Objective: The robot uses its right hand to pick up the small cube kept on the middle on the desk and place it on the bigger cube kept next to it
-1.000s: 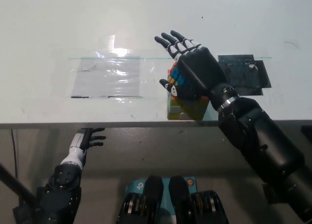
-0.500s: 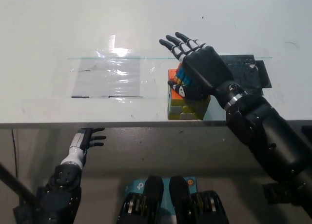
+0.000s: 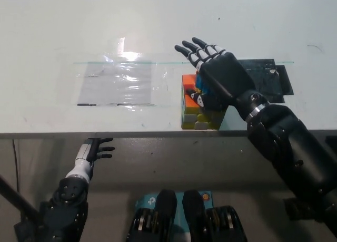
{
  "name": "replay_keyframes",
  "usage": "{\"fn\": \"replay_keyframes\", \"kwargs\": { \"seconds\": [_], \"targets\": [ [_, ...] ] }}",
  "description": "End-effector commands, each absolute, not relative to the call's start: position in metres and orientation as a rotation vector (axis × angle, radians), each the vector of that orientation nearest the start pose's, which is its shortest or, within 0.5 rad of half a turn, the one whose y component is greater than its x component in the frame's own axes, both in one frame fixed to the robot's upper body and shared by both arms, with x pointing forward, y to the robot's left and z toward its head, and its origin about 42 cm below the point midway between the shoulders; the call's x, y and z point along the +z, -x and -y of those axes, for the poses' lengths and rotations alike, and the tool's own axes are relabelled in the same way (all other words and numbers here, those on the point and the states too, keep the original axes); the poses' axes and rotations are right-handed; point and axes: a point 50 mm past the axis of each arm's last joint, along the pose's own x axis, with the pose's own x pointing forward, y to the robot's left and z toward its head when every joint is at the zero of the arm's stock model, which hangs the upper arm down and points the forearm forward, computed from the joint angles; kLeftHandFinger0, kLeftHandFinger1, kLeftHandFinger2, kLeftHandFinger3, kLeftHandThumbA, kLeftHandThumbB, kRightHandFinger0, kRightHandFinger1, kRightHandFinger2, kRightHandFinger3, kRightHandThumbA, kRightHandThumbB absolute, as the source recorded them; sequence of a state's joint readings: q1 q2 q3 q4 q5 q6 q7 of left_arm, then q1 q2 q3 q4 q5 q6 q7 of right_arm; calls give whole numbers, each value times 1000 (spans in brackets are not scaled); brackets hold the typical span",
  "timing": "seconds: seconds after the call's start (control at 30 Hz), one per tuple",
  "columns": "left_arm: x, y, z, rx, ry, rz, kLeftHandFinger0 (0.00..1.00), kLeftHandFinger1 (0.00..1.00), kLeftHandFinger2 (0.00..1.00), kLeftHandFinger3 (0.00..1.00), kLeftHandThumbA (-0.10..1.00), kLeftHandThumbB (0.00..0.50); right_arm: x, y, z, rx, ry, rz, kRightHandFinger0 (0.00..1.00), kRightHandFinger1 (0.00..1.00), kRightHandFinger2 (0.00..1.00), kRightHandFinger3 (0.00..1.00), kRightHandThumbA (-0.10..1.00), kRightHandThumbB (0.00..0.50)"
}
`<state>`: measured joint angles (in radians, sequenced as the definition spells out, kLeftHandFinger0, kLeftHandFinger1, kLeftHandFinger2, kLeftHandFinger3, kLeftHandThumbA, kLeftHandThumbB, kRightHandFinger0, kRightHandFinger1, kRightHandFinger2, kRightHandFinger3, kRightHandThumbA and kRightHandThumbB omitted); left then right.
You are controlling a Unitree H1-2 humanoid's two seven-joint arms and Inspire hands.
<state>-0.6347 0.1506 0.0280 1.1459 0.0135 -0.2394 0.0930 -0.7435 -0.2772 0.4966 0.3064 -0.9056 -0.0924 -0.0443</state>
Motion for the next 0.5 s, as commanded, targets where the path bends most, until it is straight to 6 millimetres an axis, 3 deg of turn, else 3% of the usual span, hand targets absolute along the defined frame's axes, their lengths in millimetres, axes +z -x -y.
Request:
{"fn": "replay_keyframes", "kwargs": {
  "seconds": [0.0, 0.17, 0.27, 0.33, 0.47],
  "targets": [
    [62, -455, -256, 66, -190, -196, 703, 688, 772, 773, 1000, 89, 281, -456, 120, 293, 1324, 753, 818, 1000, 1000, 1000, 669, 224],
    [58, -452, -254, 65, -189, -208, 723, 704, 789, 796, 1000, 85, 287, -450, 109, 310, 1286, 803, 807, 1000, 1000, 1000, 657, 225],
    [57, -452, -253, 61, -192, -201, 699, 669, 757, 769, 1000, 88, 292, -446, 101, 301, 1252, 845, 814, 1000, 1000, 1000, 660, 262],
    [57, -451, -253, 58, -205, -205, 733, 696, 787, 809, 1000, 104, 298, -444, 98, 301, 1268, 871, 1000, 1000, 1000, 1000, 798, 338],
    [53, -448, -252, 60, -195, -211, 725, 694, 784, 797, 1000, 89, 305, -441, 97, 304, 1293, 895, 1000, 1000, 1000, 1000, 929, 431]
  ]
}}
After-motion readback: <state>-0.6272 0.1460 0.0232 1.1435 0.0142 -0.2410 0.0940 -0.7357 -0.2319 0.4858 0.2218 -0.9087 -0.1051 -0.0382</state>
